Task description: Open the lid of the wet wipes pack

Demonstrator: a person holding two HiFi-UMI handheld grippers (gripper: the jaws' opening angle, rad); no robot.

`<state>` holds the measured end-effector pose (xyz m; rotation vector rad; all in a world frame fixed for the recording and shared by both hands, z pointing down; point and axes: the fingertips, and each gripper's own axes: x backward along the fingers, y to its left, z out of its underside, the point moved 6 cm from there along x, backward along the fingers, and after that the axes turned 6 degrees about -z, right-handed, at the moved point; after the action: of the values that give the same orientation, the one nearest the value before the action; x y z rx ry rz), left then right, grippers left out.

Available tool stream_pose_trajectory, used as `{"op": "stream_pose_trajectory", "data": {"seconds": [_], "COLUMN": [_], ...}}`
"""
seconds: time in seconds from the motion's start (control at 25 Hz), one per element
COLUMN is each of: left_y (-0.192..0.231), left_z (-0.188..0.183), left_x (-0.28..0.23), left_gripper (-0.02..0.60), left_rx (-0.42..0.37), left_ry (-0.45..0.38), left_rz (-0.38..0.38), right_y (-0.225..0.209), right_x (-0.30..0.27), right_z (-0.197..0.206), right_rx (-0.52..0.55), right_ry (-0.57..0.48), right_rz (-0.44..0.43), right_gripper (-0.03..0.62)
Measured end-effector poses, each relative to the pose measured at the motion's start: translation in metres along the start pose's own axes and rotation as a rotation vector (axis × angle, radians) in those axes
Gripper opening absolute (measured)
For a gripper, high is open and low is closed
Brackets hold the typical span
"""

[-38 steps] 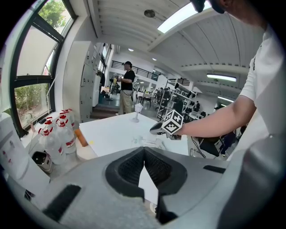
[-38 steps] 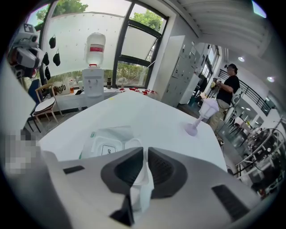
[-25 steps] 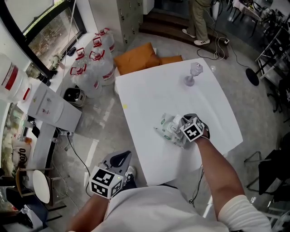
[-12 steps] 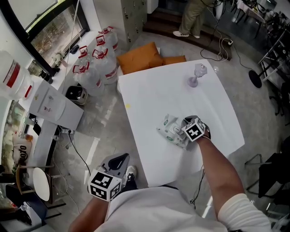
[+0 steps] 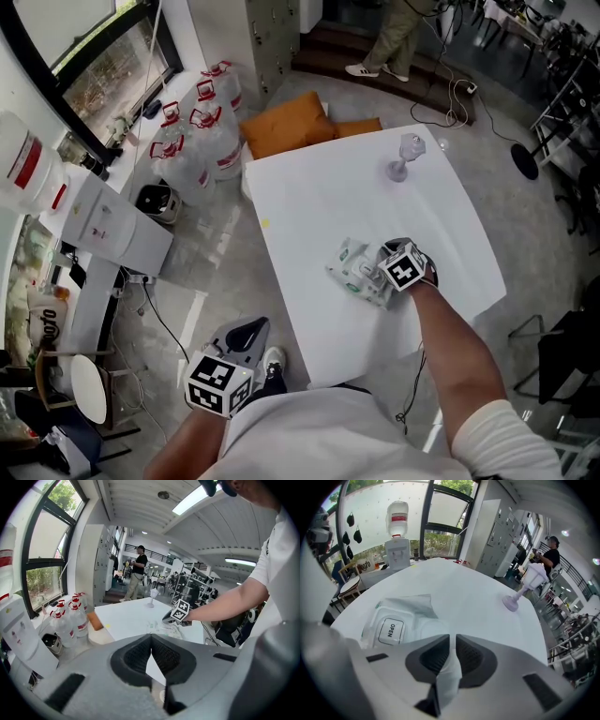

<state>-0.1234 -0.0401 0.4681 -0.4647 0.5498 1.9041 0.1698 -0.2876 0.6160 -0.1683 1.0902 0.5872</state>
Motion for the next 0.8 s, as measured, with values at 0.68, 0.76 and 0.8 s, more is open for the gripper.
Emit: {"op": "stream_pose_trajectory", "data": {"seconds": [0.68, 0.76, 0.8], "left_y": [-0.027, -0.031, -0.033], "left_z": [-0.04, -0.047, -0.049], "left_x": [-0.021, -0.024, -0.025], "left_gripper": [0.008, 0.008, 0.008], "left_rx": [-0.137, -0.148, -0.156], "left_ry": [-0.09, -0.102, -0.108], "left_rz": [0.206, 0.232, 0.245], "right_y": [0.068, 0.088, 0.097], "right_x": [0.133, 0.152, 0.162], "right_z": [-0.008, -0.007, -0.006], "right_rx": [-0.169, -0.197, -0.213], "right_ry": [-0.269, -0.31, -0.334], "right_rz": [0.102, 0.105, 0.108], "right_gripper": [0.051, 0.051, 0.051]}}
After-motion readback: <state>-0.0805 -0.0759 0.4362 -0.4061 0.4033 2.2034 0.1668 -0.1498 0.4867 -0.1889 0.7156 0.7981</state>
